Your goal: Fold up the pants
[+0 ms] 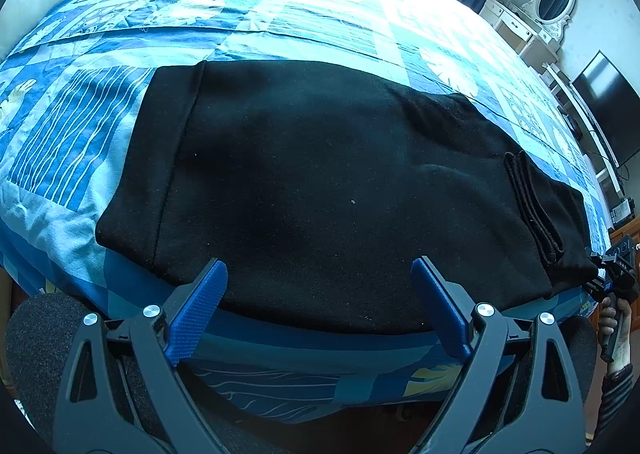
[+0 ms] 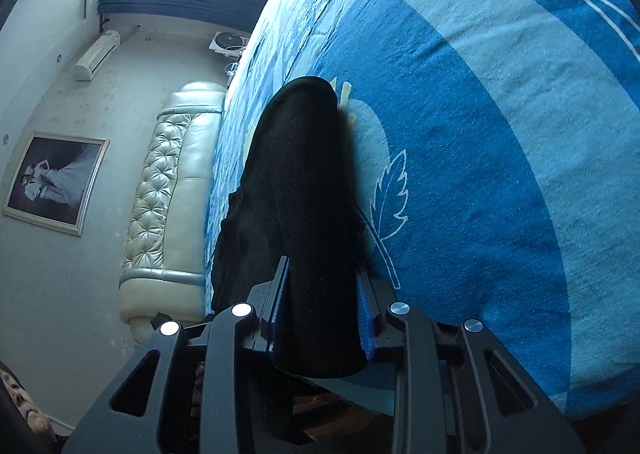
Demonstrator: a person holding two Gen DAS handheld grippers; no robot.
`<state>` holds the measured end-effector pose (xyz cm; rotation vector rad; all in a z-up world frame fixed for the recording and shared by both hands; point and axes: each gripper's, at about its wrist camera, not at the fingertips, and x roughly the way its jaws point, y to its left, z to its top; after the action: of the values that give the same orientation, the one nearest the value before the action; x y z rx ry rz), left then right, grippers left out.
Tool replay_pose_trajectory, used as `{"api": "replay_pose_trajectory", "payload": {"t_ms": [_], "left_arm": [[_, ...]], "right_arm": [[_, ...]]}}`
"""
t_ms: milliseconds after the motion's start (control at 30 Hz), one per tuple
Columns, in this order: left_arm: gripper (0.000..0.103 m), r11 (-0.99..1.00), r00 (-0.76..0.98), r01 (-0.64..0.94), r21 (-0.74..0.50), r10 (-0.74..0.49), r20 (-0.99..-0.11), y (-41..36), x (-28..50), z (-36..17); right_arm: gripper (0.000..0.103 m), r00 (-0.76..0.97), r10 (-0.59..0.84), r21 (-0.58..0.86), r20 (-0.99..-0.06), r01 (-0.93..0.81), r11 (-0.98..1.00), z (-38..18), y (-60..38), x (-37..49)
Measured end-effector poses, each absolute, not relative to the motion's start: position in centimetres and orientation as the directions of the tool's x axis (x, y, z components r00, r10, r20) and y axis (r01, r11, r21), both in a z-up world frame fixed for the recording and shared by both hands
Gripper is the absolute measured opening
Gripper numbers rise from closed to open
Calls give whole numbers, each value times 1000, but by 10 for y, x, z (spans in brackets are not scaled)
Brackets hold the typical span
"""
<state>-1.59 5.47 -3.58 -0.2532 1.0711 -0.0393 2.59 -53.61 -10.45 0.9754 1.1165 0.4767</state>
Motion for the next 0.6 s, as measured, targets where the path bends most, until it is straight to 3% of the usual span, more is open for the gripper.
{"api": "replay_pose_trajectory", "payload": {"t_ms": [167,333,500,600], "left_arm": [[93,970,481,-90,-224,-154,-863,55,-16,-36],[93,968,480,-90,-232,-162,-862,56,-17,-35],[93,965,480,-96,-243,-169,-861,59,-17,-34],[93,967,480,-95,-236,-164,-862,58,-17,-34]], "right_arm": [[19,412,735,834,-539,142,532,-106,-536,22],[27,436,785,896,-440,153,418,-111,-546,13],[40,409,804,900,-432,134,415,-109,-545,4],[36,412,792,890,-450,127,439,-109,-543,0]]}}
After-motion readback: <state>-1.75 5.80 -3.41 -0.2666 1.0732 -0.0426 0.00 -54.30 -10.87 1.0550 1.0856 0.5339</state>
